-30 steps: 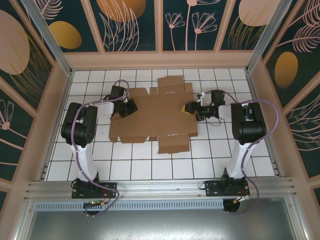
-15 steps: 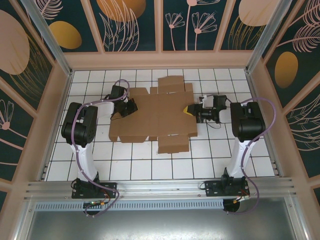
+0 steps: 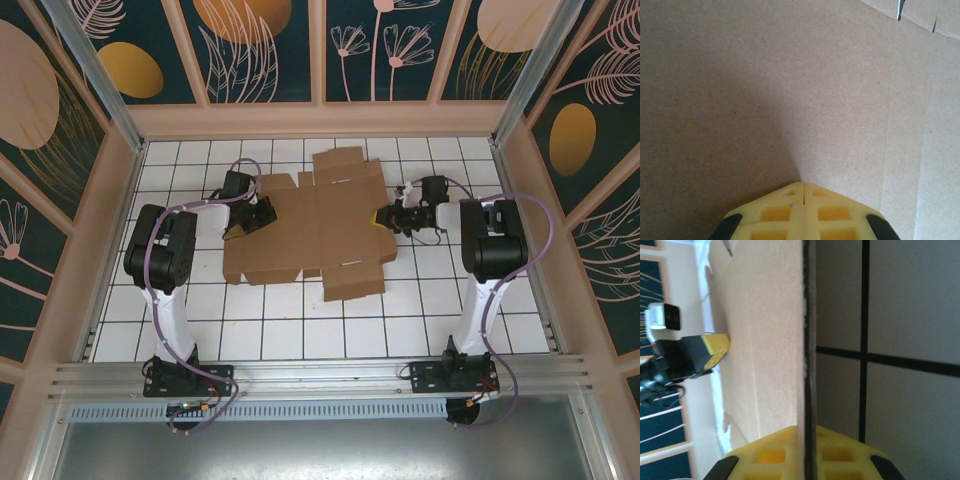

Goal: Fold the paper box

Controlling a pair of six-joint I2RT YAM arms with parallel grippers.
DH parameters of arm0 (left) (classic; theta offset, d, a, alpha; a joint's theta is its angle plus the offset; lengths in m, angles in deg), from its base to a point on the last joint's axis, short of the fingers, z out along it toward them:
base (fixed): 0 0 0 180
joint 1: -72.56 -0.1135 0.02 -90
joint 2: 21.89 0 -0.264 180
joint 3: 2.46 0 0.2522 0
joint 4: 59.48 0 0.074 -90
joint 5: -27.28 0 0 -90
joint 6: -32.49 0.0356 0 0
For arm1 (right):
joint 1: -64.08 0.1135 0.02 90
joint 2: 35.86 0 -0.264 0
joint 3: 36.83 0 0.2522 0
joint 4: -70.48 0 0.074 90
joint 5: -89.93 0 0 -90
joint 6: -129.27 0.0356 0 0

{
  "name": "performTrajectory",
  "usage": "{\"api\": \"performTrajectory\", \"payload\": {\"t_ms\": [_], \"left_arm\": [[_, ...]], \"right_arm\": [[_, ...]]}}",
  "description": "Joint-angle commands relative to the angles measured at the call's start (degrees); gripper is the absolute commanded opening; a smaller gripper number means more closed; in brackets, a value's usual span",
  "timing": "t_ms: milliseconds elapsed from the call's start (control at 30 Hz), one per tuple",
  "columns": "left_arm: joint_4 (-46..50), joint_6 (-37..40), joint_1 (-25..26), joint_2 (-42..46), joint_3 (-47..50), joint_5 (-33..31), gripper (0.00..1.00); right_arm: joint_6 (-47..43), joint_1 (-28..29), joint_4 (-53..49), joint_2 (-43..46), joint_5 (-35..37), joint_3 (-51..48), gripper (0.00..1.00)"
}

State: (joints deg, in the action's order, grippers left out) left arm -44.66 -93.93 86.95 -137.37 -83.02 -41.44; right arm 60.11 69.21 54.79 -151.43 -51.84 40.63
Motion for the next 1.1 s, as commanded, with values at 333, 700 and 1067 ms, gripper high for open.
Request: {"api": "performTrajectory", "payload": {"t_ms": [333, 700, 1067], "left_arm": [[1.58, -2.87, 6.81, -2.18, 2.99, 3.43, 0.00], [-7.53, -8.67, 10.01, -1.40, 5.57, 10.29, 0.00], [-13.07, -11.55, 10.48, -0.64, 7.38, 12.54, 0.00]], "right_arm": [[-10.54, 8.93, -29.66, 6.37, 34.42, 16.91, 0.09], [-10.92, 20.54, -48.27, 1.95, 52.13, 36.33, 0.11], [-7.79, 34.92, -55.76, -8.14, 57.72, 51.05, 0.19]]}}
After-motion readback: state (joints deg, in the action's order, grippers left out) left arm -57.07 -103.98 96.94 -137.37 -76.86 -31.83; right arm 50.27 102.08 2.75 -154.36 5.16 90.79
